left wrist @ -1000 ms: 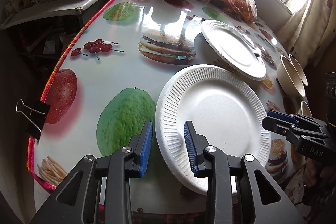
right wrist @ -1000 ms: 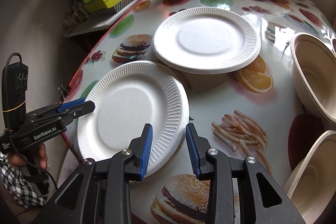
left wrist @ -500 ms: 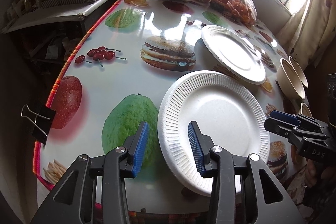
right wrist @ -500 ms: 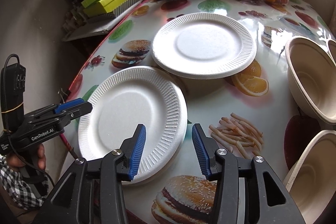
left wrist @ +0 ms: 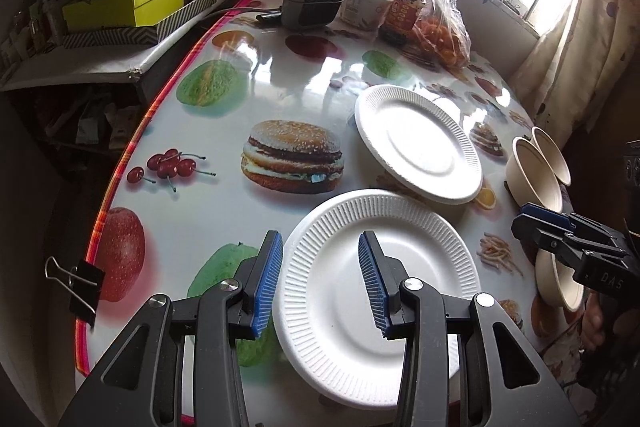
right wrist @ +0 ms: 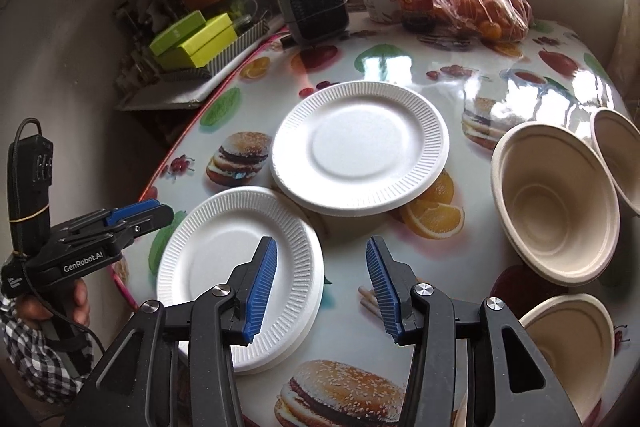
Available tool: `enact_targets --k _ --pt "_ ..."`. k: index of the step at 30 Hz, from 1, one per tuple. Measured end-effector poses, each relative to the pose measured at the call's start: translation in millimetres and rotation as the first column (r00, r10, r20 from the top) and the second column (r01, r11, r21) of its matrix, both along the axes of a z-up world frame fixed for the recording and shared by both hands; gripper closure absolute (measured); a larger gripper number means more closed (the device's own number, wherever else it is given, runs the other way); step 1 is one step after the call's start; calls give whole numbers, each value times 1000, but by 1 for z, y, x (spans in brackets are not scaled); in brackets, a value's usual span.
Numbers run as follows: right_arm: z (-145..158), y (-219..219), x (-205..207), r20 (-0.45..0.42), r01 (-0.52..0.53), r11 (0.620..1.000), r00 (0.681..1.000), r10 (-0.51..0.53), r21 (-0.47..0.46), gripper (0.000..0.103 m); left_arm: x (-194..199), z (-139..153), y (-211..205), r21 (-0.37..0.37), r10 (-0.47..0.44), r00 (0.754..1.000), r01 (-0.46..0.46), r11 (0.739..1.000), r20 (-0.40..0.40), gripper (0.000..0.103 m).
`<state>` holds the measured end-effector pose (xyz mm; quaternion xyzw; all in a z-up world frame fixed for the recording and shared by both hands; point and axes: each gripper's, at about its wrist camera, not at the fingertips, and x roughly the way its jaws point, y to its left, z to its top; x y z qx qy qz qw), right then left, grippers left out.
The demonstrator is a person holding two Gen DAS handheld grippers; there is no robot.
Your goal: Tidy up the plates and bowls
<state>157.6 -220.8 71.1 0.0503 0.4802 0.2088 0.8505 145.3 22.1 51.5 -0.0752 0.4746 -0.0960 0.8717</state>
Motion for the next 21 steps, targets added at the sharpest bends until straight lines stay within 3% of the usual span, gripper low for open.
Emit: enact_targets --k 11,21 --pt "14 -25 49 27 43 999 999 -43 -28 56 47 8 -19 -15 -29 1000 29 999 -7 62" --pt "4 -40 104 -46 57 998 997 -57 -14 56 88 -2 -32 -15 -33 998 33 999 -46 62"
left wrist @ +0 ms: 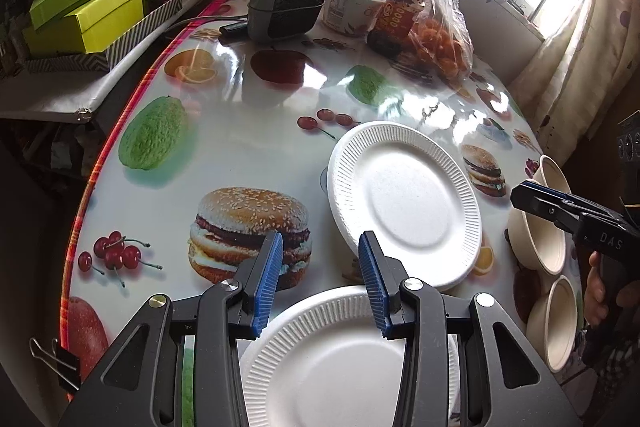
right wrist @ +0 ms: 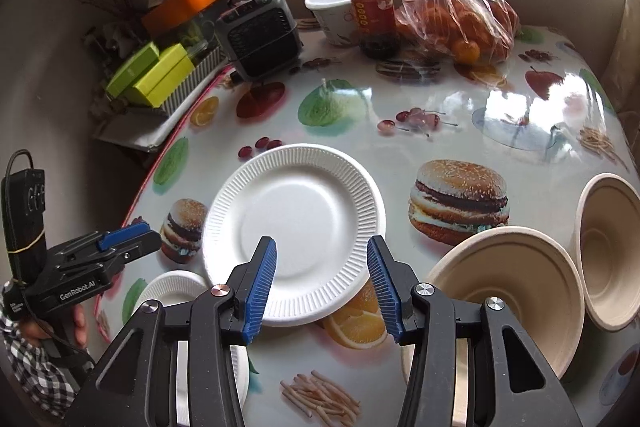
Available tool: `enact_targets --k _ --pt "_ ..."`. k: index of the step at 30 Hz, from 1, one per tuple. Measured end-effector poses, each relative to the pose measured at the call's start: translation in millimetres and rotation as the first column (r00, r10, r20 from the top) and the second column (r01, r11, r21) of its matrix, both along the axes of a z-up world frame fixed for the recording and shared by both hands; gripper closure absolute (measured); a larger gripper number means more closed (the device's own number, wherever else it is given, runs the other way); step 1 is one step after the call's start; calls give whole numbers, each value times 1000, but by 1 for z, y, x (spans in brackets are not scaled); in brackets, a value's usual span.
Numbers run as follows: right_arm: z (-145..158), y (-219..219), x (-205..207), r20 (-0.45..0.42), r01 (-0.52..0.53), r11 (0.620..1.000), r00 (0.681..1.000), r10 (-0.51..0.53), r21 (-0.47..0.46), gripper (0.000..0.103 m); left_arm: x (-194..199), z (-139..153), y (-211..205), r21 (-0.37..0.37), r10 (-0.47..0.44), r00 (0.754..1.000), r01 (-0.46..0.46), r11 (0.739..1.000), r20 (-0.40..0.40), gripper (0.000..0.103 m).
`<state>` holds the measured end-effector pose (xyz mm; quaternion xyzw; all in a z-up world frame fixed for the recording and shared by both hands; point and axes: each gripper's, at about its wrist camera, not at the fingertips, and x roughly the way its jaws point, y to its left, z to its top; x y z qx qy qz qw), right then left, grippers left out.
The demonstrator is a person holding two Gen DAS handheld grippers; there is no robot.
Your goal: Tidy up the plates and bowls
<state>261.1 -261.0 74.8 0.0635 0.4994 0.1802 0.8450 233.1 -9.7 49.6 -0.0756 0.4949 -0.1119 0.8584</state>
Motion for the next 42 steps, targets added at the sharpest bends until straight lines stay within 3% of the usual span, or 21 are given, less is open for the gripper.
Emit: enact_targets --k 6,14,42 --pt "-13 -5 26 -31 14 999 999 -16 -48 56 16 -9 -5 4 1 1000 -1 1000 -30 62" --pt "-34 -7 48 -87 -3 1000 996 1 -24 56 32 -17 -10 -13 0 998 -1 1000 -56 62" --pt "-55 -2 64 -144 -36 999 989 34 -12 59 47 -37 -24 -27 -8 992 5 1000 -128 63"
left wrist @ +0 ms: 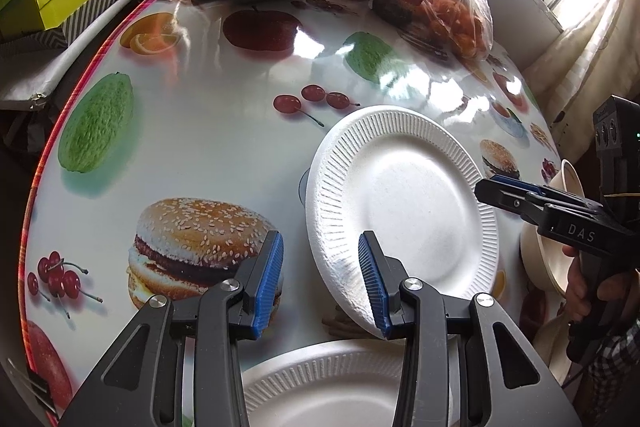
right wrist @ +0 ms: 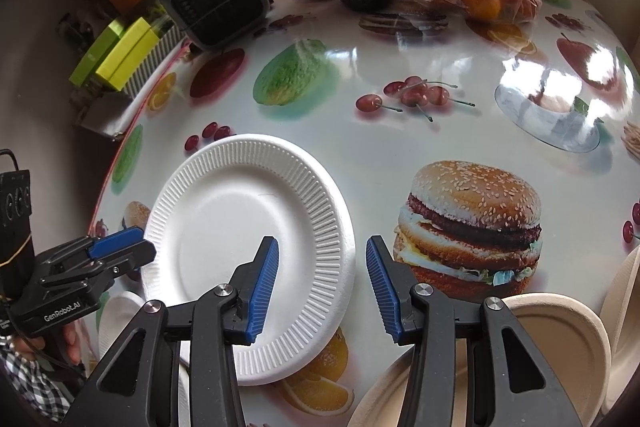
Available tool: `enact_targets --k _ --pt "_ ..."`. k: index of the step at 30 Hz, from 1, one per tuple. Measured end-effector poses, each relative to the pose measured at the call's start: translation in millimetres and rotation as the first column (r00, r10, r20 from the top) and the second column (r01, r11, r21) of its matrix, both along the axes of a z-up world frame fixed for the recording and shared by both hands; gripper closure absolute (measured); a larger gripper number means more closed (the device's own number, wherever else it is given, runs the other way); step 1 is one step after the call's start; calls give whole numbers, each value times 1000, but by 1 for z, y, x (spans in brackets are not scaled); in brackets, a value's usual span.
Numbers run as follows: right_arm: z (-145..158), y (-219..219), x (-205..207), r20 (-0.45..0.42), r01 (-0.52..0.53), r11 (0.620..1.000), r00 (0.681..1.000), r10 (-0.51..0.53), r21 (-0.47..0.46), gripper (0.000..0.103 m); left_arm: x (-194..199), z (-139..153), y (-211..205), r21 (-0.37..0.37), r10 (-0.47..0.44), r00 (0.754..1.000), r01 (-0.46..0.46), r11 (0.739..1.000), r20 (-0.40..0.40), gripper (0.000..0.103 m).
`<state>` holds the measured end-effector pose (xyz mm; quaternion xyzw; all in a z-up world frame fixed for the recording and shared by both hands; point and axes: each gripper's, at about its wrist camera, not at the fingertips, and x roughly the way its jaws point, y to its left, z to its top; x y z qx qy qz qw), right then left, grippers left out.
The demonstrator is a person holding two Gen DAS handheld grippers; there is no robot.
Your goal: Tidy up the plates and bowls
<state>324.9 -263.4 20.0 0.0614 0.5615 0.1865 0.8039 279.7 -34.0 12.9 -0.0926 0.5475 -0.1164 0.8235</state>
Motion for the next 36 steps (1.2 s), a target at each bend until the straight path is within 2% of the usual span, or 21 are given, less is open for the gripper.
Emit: enact_targets --k 5,7,13,20,22,36 --pt "1 -1 -1 3 1 1000 1000 -1 -2 65 -1 0 -1 3 0 1000 0 1000 2 68" --pt "0 -1 -1 0 2 1000 1000 -2 -5 68 0 0 -3 9 -2 1000 2 1000 0 73" --pt "-1 -2 -1 -3 4 1000 1000 -4 -2 74 -1 -1 -4 18 -3 1000 3 1000 -3 77" --pt "-1 -2 -2 -6 6 1000 1000 -6 -4 76 0 -1 -5 22 -2 1000 2 1000 -5 78" --pt "-1 -2 -2 -6 7 1000 1000 -7 -6 81 0 -1 -5 21 -3 1000 3 1000 -5 78" --pt "2 -3 -6 -7 10 1000 1000 -10 6 81 -1 2 -6 29 9 1000 -8 1000 -3 78"
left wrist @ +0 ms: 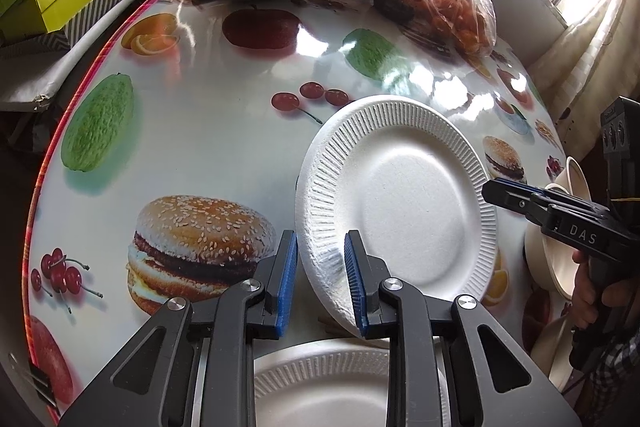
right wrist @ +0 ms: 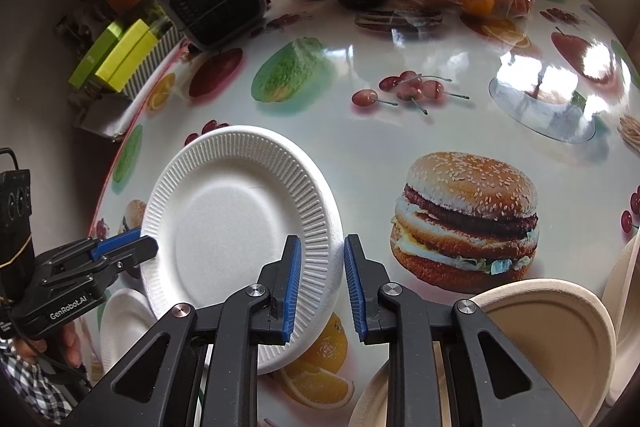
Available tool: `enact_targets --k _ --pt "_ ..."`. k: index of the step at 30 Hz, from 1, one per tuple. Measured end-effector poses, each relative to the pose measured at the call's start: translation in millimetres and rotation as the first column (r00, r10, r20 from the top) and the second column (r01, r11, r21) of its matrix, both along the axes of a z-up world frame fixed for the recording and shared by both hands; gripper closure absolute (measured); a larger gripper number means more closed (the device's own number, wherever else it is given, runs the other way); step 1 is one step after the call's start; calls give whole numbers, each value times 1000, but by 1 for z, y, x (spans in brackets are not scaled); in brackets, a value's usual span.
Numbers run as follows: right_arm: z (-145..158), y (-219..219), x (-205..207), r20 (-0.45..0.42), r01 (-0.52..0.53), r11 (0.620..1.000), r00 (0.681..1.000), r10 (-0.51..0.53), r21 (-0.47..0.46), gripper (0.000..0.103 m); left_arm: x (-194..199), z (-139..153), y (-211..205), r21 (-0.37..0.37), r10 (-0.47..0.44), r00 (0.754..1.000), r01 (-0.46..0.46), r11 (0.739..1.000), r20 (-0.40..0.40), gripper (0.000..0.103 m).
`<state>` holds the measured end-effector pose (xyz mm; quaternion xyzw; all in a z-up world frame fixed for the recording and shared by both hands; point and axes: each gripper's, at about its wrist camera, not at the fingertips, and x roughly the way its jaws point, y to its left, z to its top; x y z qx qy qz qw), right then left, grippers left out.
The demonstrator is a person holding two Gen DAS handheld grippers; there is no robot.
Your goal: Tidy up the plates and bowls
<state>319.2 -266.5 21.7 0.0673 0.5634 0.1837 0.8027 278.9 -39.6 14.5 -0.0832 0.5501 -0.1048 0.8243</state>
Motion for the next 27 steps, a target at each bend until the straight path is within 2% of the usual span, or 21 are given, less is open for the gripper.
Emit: enact_targets --k 27 --pt "28 5 -21 34 -12 1000 999 11 19 81 -17 22 11 -14 16 999 -15 1000 48 78"
